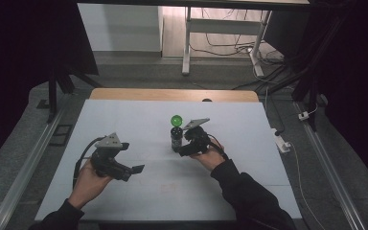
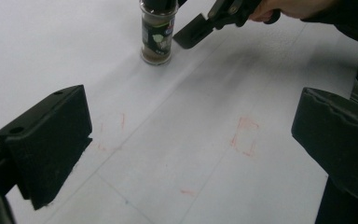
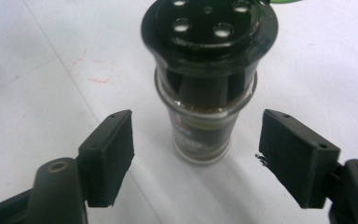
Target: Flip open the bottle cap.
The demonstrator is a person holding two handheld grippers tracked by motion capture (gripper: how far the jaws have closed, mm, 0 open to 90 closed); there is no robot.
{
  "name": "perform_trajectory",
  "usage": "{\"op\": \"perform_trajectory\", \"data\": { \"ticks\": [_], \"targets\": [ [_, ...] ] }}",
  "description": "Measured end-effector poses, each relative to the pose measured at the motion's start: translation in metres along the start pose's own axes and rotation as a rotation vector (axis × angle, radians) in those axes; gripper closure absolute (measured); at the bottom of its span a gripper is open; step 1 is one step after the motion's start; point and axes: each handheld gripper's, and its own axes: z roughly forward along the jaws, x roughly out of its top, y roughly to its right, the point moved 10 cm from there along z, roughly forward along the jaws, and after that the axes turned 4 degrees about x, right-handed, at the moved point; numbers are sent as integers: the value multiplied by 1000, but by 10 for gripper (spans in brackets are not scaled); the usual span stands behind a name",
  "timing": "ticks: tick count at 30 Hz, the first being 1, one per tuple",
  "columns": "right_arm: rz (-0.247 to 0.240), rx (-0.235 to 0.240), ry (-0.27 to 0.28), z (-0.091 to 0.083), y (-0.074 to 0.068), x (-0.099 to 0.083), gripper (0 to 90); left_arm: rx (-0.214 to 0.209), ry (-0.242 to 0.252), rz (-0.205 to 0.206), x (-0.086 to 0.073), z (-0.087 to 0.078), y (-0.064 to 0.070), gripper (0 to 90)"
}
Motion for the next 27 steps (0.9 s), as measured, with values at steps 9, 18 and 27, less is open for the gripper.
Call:
{"op": "perform_trajectory", "data": {
  "ticks": [9, 18, 27],
  "targets": [
    [18, 51, 11, -23, -15, -7, 152, 19, 17, -40, -22, -20, 0, 0],
    [27, 88, 6, -52, -34, -24, 64, 42, 19, -69, -46, -39, 2, 0],
    [17, 95, 36, -84, -50, -38, 13, 55, 36, -143, -71, -60, -1, 0]
  ]
}}
